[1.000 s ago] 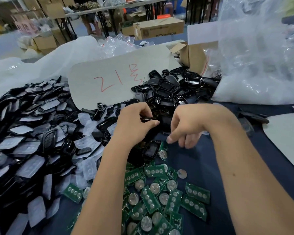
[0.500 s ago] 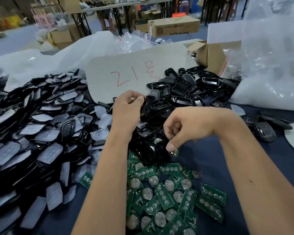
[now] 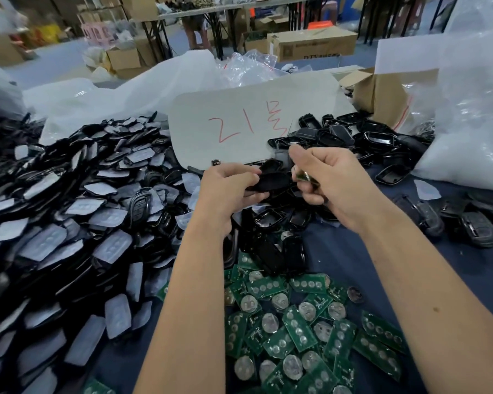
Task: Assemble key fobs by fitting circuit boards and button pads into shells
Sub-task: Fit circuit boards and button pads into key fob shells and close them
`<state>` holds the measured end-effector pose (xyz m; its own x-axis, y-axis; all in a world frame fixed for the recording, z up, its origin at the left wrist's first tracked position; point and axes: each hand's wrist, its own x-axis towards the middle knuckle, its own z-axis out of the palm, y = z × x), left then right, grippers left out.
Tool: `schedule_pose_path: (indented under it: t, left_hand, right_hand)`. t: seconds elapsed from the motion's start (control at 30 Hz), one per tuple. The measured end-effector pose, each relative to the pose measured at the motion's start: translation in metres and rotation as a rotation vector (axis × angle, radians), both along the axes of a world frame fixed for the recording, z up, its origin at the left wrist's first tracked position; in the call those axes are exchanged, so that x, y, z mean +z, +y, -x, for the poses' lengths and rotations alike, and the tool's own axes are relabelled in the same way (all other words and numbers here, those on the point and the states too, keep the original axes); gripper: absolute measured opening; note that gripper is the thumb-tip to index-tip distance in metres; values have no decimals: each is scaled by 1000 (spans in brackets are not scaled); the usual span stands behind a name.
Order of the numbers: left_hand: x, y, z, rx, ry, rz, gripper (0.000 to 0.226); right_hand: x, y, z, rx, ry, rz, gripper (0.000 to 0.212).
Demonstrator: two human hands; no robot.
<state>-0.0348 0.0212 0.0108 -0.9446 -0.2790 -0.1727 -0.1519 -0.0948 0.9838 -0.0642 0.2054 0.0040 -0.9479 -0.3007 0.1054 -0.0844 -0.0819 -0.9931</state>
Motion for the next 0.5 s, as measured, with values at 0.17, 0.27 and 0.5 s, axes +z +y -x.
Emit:
schedule_pose_path:
  t: [0.17, 0.27, 0.5]
  left_hand:
    - [-3, -7, -2, -55, -26, 6, 5]
    - [-4, -8, -2, -81, -34, 16, 6]
    - [-4, -4, -1, -98, -54, -7, 6]
  right_hand:
    - [-4, -1, 0, -13, 8, -104, 30]
    - [-5, -2, -1, -97, 80, -192, 24]
    - [-9, -9, -2, -188, 140, -255, 18]
